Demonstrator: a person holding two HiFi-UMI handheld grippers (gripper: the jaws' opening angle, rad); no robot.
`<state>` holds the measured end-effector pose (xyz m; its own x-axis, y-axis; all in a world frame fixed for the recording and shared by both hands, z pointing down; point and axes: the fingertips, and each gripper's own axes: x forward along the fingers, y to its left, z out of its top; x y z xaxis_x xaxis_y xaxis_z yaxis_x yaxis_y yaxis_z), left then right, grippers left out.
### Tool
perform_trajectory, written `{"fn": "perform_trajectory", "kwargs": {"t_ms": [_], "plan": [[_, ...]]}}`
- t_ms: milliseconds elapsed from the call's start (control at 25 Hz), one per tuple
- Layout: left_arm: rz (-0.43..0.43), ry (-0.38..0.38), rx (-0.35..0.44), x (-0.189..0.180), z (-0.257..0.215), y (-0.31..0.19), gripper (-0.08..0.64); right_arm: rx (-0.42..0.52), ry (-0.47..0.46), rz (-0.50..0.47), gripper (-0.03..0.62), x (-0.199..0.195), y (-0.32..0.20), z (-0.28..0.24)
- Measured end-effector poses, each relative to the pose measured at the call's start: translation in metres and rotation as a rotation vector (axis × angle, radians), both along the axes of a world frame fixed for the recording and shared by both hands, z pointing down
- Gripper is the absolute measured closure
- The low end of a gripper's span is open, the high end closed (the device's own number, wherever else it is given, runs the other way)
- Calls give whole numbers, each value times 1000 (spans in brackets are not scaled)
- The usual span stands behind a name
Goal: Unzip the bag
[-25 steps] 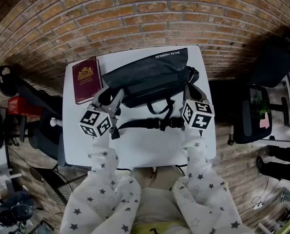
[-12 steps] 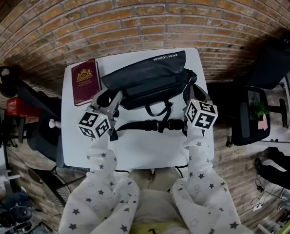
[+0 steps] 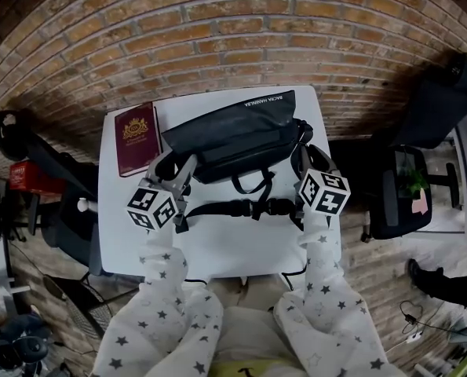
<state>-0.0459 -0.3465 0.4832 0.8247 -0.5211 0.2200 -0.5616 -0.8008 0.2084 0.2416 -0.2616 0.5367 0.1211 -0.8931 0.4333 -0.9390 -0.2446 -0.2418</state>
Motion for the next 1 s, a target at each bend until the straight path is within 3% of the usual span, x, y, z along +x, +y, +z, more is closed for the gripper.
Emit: {"fn": "perform_trajectory", "kwargs": {"t_ms": [200, 320, 480, 600, 1000], "plan": [[-58, 49, -20, -9, -3, 7, 362, 50, -27, -102, 423, -14, 8, -8], [-108, 26, -4, -23, -4, 14, 364, 84, -3, -136, 461, -18, 18, -18], [-123, -6, 9, -32, -6, 33, 510, 110, 58, -153, 537, -17, 26, -36], [-108, -16, 17, -31, -12, 43, 560, 128, 93, -161, 589, -17, 30, -52], [-112, -25, 103, -30, -56, 59, 560, 258, 82, -255, 583, -45, 35, -105]]}}
